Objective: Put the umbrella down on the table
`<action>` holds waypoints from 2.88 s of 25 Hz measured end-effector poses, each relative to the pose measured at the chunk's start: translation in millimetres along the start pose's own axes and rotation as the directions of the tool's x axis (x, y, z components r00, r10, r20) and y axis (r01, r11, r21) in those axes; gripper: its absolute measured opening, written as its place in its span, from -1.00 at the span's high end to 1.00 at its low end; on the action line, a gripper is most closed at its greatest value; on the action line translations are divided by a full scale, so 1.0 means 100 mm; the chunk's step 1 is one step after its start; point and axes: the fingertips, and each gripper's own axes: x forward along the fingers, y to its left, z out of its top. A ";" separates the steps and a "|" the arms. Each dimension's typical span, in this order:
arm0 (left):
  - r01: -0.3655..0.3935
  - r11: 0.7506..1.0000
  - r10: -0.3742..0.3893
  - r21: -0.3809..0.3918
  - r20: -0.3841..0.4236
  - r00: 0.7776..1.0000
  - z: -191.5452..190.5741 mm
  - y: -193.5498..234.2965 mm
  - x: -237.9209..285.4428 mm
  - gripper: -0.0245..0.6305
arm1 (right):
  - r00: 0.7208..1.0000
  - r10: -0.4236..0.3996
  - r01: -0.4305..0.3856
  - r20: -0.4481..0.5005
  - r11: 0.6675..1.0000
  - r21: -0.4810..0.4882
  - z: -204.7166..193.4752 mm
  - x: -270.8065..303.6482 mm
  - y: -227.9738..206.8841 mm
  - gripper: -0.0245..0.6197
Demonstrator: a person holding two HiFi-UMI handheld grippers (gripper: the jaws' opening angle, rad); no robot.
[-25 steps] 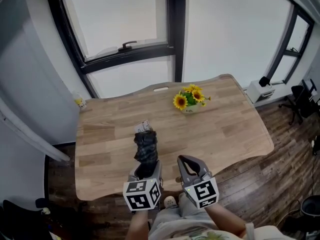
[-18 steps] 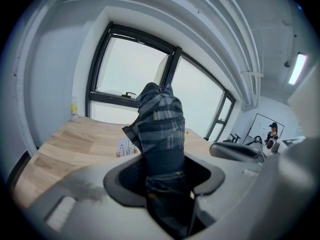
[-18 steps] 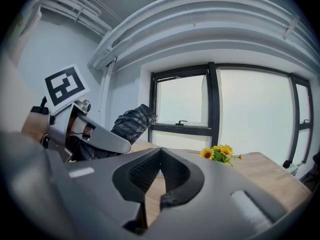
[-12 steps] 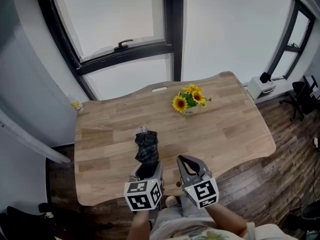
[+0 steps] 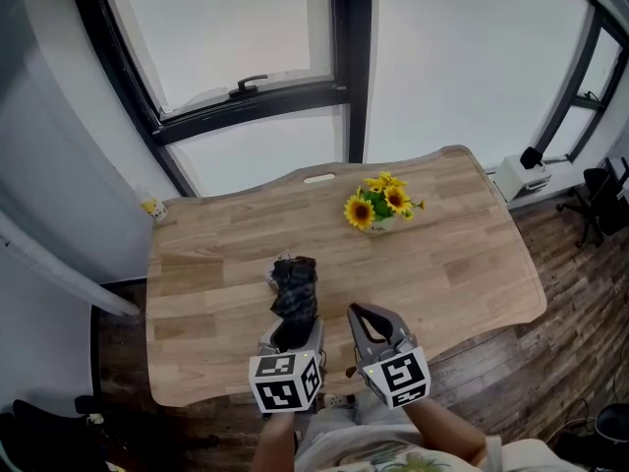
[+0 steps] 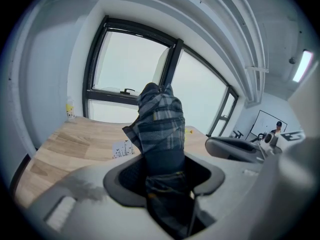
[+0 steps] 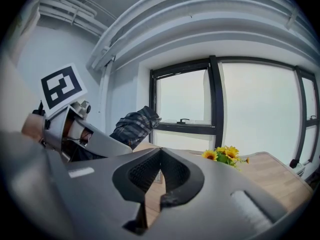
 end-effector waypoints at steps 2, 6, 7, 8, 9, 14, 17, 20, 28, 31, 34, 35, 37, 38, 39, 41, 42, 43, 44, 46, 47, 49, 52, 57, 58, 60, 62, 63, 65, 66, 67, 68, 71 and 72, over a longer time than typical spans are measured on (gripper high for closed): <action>-0.002 1.000 0.002 0.001 -0.003 1.000 0.03 0.00 0.05 0.26 | 1.000 0.008 -0.008 -0.002 1.000 0.000 0.01 0.05 -0.04 0.92; -0.010 1.000 0.010 0.000 -0.005 1.000 0.09 0.01 0.15 0.26 | 1.000 0.024 -0.024 -0.002 1.000 -0.003 0.03 0.15 -0.11 0.92; -0.013 1.000 0.013 -0.001 -0.004 1.000 0.11 0.01 0.18 0.26 | 1.000 0.027 -0.027 -0.001 1.000 -0.004 0.04 0.17 -0.13 0.92; -0.015 1.000 0.015 -0.001 -0.003 1.000 0.13 0.01 0.20 0.26 | 1.000 0.030 -0.030 0.000 1.000 -0.004 0.05 0.20 -0.15 0.92; -0.017 1.000 0.017 0.000 -0.002 1.000 0.15 0.01 0.23 0.26 | 0.999 0.033 -0.033 0.002 0.999 -0.005 0.06 0.22 -0.17 0.92; -0.020 1.000 0.020 0.009 0.002 1.000 0.25 0.00 0.33 0.26 | 0.999 0.036 -0.036 0.011 0.999 -0.005 0.09 0.30 -0.28 0.92; -0.024 1.000 0.024 0.016 -0.002 1.000 0.29 0.00 0.41 0.26 | 0.999 0.037 -0.037 0.012 0.999 0.001 0.09 0.35 -0.34 0.92; -0.026 0.999 0.027 0.021 -0.008 1.000 0.32 0.01 0.47 0.26 | 0.999 0.037 -0.037 0.009 0.999 0.007 0.07 0.40 -0.40 0.92; -0.030 0.999 0.031 0.028 -0.036 0.999 0.37 0.05 0.62 0.26 | 0.999 0.046 -0.046 -0.005 0.999 0.021 0.05 0.55 -0.51 0.92; -0.029 0.999 0.031 0.031 -0.049 0.998 0.36 0.07 0.68 0.26 | 0.998 0.055 -0.055 -0.009 0.998 0.019 0.04 0.61 -0.53 0.92; -0.030 0.999 0.032 0.033 -0.061 0.998 0.35 0.10 0.73 0.26 | 0.998 0.065 -0.064 -0.016 0.998 0.018 0.02 0.67 -0.54 0.92; -0.030 0.999 0.032 0.033 -0.065 0.997 0.35 0.11 0.75 0.26 | 0.998 0.067 -0.067 -0.019 0.998 0.017 0.02 0.69 -0.54 0.92; -0.029 0.999 0.032 0.032 -0.075 0.997 0.34 0.12 0.77 0.26 | 0.997 0.072 -0.072 -0.027 0.997 0.017 0.01 0.72 -0.55 0.92; -0.029 0.999 0.032 0.032 -0.079 0.996 0.34 0.13 0.79 0.26 | 0.997 0.074 -0.073 -0.030 0.997 0.017 0.00 0.73 -0.56 0.92; -0.030 0.999 0.032 0.032 -0.083 0.996 0.33 0.14 0.80 0.26 | 0.997 0.075 -0.074 -0.032 0.997 0.016 -0.01 0.74 -0.57 0.92; -0.030 0.999 0.032 0.032 -0.089 0.996 0.32 0.15 0.83 0.26 | 0.996 0.075 -0.075 -0.036 0.997 0.017 -0.03 0.76 -0.58 0.92; -0.030 0.999 0.033 0.032 -0.092 0.995 0.32 0.15 0.84 0.26 | 0.996 0.076 -0.075 -0.039 0.997 0.018 -0.04 0.77 -0.59 0.92; -0.030 0.999 0.033 0.033 -0.095 0.995 0.31 0.16 0.85 0.26 | 0.996 0.076 -0.075 -0.042 0.997 0.019 -0.05 0.78 -0.60 0.92; -0.029 0.999 0.032 0.032 -0.099 0.995 0.31 0.16 0.87 0.26 | 0.996 0.076 -0.075 -0.045 0.997 0.020 -0.06 0.78 -0.61 0.92; -0.029 0.999 0.032 0.032 -0.107 0.994 0.29 0.16 0.89 0.26 | 0.996 0.076 -0.075 -0.051 0.997 0.023 -0.09 0.79 -0.62 0.92; -0.029 0.999 0.032 0.032 -0.110 0.993 0.29 0.16 0.90 0.26 | 0.996 0.076 -0.075 -0.053 0.997 0.024 -0.09 0.79 -0.63 0.92; -0.030 0.999 0.034 0.031 -0.117 0.993 0.27 0.17 0.93 0.26 | 0.995 0.077 -0.076 -0.056 0.997 0.026 -0.11 0.81 -0.64 0.92; -0.031 0.999 0.034 0.026 -0.126 0.991 0.25 0.18 0.96 0.26 | 0.995 0.081 -0.079 -0.058 0.996 0.030 -0.12 0.83 -0.65 0.92; -0.032 0.999 0.035 0.018 -0.146 0.989 0.19 0.19 1.01 0.26 | 0.994 0.089 -0.087 -0.064 0.996 0.033 -0.14 0.85 -0.65 0.92; -0.033 0.999 0.035 0.017 -0.150 0.988 0.17 0.19 1.02 0.26 | 0.994 0.090 -0.088 -0.066 0.996 0.033 -0.14 0.85 -0.65 0.92; -0.033 0.999 0.035 0.016 -0.157 0.987 0.15 0.19 1.03 0.26 | 0.993 0.092 -0.090 -0.068 0.995 0.035 -0.15 0.86 -0.65 0.92; -0.032 0.999 0.034 0.014 -0.164 0.986 0.13 0.19 1.05 0.26 | 0.993 0.094 -0.091 -0.070 0.995 0.037 -0.16 0.86 -0.66 0.92; -0.031 0.999 0.033 0.013 -0.169 0.985 0.11 0.18 1.06 0.26 | 0.993 0.094 -0.092 -0.071 0.995 0.037 -0.16 0.86 -0.67 0.92; -0.029 0.999 0.031 0.012 -0.177 0.984 0.08 0.18 1.08 0.26 | 0.993 0.094 -0.092 -0.071 0.995 0.038 -0.17 0.86 -0.68 0.92; -0.029 0.999 0.031 0.012 -0.180 0.983 0.06 0.18 1.09 0.26 | 0.993 0.094 -0.091 -0.071 0.995 0.039 -0.18 0.86 -0.68 0.92; -0.030 0.999 0.031 0.012 -0.183 0.983 0.05 0.19 1.10 0.26 | 0.993 0.093 -0.090 -0.071 0.995 0.041 -0.18 0.86 -0.69 0.92; -0.030 0.999 0.031 0.011 -0.186 0.982 0.04 0.19 1.11 0.26 | 0.993 0.092 -0.090 -0.072 0.995 0.042 -0.18 0.86 -0.70 0.92; -0.032 0.999 0.033 0.007 -0.195 0.980 0.01 0.20 1.14 0.26 | 0.993 0.089 -0.086 -0.074 0.995 0.043 -0.19 0.86 -0.72 0.92; -0.034 0.999 0.034 0.007 -0.198 0.980 -0.01 0.20 1.14 0.26 | 0.993 0.087 -0.084 -0.075 0.995 0.044 -0.20 0.85 -0.73 0.92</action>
